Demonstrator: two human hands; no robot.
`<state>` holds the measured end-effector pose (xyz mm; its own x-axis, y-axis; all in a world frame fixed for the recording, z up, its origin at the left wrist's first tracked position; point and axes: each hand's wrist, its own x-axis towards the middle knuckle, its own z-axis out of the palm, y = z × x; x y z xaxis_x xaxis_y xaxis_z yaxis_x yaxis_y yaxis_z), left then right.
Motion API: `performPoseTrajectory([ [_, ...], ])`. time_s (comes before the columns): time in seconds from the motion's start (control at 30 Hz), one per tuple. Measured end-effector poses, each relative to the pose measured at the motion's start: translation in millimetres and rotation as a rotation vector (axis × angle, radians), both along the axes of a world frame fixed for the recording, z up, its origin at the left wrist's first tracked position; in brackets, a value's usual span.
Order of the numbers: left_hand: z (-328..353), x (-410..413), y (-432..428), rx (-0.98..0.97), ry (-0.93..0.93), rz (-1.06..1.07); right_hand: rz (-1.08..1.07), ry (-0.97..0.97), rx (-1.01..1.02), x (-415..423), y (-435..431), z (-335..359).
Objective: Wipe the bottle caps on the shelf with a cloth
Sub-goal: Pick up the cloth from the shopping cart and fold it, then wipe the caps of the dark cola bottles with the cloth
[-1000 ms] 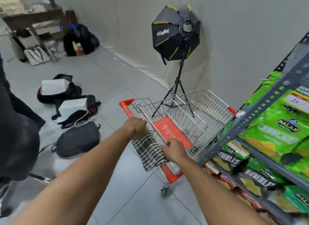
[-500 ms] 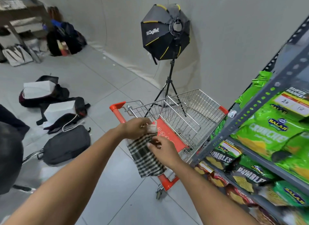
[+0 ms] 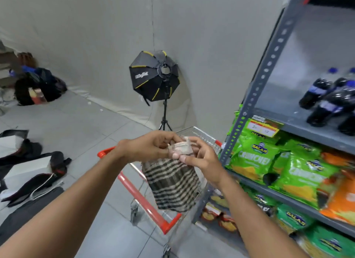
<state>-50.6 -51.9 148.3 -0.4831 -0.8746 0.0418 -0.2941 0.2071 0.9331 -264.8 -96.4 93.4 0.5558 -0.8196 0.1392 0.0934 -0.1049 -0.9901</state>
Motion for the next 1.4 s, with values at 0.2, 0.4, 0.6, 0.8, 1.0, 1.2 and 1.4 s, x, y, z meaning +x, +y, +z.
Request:
performPoseTrajectory([
  [0.2,38,-79,-16,-0.037,-0.012,-0.075,-0.193,0.014,-0.204,-91,23,55],
  [0.4,62,-165,-30,-0.139,-0.163,-0.283,-0.470,0.145,-0.353,-182,47,91],
  [0.6,77,-263,-32,-0.091,0.028,-0.274,-1.049,0.375,-0.576,-248,73,98],
  [0.8,87,-349,-39,-0.167,0.056,-0.294,-1.322,0.354,-1.073,-305,73,86],
  [1.0,92,-423,-55,-0.141,0.098,-0.306,-1.290,0.331,-0.927,-373,53,88],
  [1.2,101,-482,-81,-0.338,-0.038,-0.301,-0.837,0.012,-0.322,-467,33,109],
  [1.4,106,-518,-94,-0.319,0.049,-0.230,-0.335,-0.262,0.017,-522,14,115],
])
